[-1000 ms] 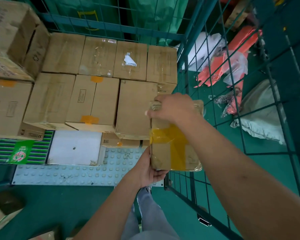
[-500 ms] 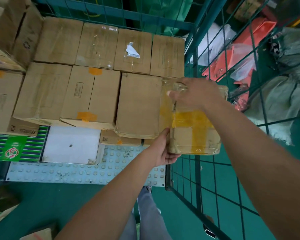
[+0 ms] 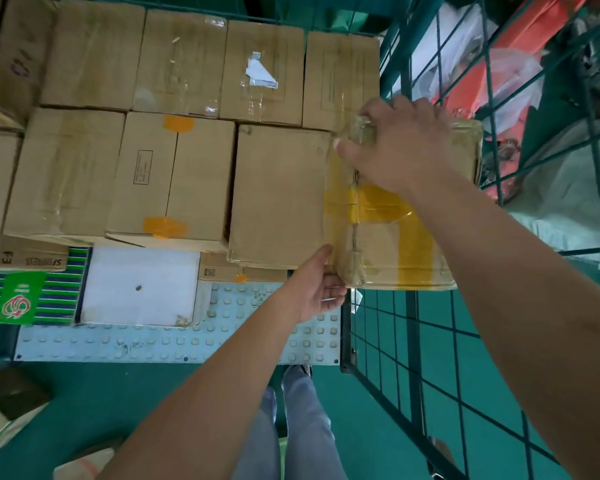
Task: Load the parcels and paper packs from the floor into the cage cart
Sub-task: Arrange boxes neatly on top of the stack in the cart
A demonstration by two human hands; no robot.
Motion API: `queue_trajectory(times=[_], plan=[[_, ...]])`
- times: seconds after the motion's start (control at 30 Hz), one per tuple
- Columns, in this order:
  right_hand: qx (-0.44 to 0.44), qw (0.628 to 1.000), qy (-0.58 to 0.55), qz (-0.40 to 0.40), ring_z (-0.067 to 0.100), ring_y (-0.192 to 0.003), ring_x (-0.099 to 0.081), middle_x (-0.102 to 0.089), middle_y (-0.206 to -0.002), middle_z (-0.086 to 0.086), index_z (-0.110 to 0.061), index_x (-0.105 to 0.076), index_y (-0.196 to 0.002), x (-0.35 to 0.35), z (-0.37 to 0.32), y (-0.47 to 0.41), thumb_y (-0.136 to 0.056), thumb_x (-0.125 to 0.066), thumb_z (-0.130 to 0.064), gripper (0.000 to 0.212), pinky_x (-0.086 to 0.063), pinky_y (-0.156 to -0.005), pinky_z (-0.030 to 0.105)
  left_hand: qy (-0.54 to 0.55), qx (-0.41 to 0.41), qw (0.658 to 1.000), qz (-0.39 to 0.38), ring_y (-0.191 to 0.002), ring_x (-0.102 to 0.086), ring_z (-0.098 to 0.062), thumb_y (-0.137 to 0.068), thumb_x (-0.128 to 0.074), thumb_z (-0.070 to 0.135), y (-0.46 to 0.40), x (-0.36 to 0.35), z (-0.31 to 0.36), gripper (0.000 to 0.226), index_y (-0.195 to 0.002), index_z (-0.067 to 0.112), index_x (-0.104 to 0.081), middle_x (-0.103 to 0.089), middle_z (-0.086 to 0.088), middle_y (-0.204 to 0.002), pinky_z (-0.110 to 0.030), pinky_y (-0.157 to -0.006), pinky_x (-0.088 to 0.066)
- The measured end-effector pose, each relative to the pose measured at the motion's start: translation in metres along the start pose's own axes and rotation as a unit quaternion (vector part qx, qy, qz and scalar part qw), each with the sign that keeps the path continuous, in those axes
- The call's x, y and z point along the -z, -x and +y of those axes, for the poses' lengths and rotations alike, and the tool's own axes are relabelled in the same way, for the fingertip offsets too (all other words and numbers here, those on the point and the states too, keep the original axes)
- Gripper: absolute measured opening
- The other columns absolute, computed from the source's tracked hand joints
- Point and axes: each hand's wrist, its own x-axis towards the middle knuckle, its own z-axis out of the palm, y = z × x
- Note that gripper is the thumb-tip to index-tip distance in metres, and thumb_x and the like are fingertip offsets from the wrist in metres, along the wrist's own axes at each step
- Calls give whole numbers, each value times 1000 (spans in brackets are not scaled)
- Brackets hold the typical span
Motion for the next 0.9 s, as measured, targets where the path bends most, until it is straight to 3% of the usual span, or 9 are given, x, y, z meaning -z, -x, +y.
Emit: queue_trajectory(times=[0.1,0.2,0.37,0.43,0.63,0.73,0.83,0.87,0.9], plan=[[-2,997,-45,62,33,-128,-44,-53,-134,5,-29,-56,-134,-9,2,4,-87,-49,-67,61,-28,-108,46,76,42,994,71,-94,-71,-26,-100,-51,61,-30,18,-11,64,-135,8,-57,-75,-16,-108,-40,-77,-59],[-5,984,-102,143,29,-119,-48,-54,-122,2,-24,-56,-117,-17,4,7,-78,-60,-59,53,-31,-103,44,137,35,984,110,-100,-71,-28,-98,-58,54,-65,31,-9,56,-136,13,-54,-70,-15,-117,-42,-78,-60],[-29,969,-128,211,27,-116,-50,-54,-114,1,-22,-54,-104,-26,15,11,-75,-60,-56,45,-34,-99,42,63,-55,977,198,-62,-56,-12,-102,-53,55,-108,48,-4,49,-95,9,-66,-66,-3,-76,-30,-70,-50],[-37,962,-150,226,26,-118,-50,-54,-114,1,-21,-56,-102,-26,16,13,-74,-60,-55,44,-33,-99,40,43,-82,969,231,-60,-55,-13,-102,-53,56,-116,56,-9,49,-82,13,-63,-67,-2,-73,-29,-66,-48],[-16,955,-160,248,25,-106,-51,-56,-106,2,-23,-50,-95,-23,15,21,-72,-51,-52,37,-32,-89,37,65,-98,962,244,-70,-65,-9,-99,-61,51,-112,59,-7,40,-89,13,-64,-72,-3,-80,-30,-86,-58],[-5,956,-144,254,24,-100,-50,-51,-100,-1,-25,-44,-92,-28,7,33,-72,-54,-51,34,-28,-84,34,53,-86,966,238,-65,-62,-12,-100,-59,54,-107,57,-7,45,-88,11,-64,-70,-4,-79,-28,-71,-56],[8,950,-121,287,26,-95,-53,-57,-98,3,-18,-58,-95,-40,-8,44,-71,-61,-48,38,-31,-81,37,50,-26,983,172,-55,-56,-17,-104,-51,53,-86,50,-4,48,-86,10,-61,-62,-6,-67,-30,-57,-52],[11,947,-117,299,27,-94,-54,-59,-98,5,-17,-61,-97,-42,-14,46,-70,-64,-46,40,-34,-81,39,34,-12,989,143,-60,-67,-20,-105,-50,53,-76,45,-3,52,-92,4,-62,-68,-13,-72,-32,-62,-58],[15,943,-120,311,28,-93,-55,-60,-98,7,-16,-63,-97,-43,-19,49,-69,-66,-45,40,-35,-81,40,-4,-8,992,122,-85,-76,-30,-104,-51,55,-62,33,0,62,-110,-6,-61,-73,-27,-96,-43,-80,-62]])
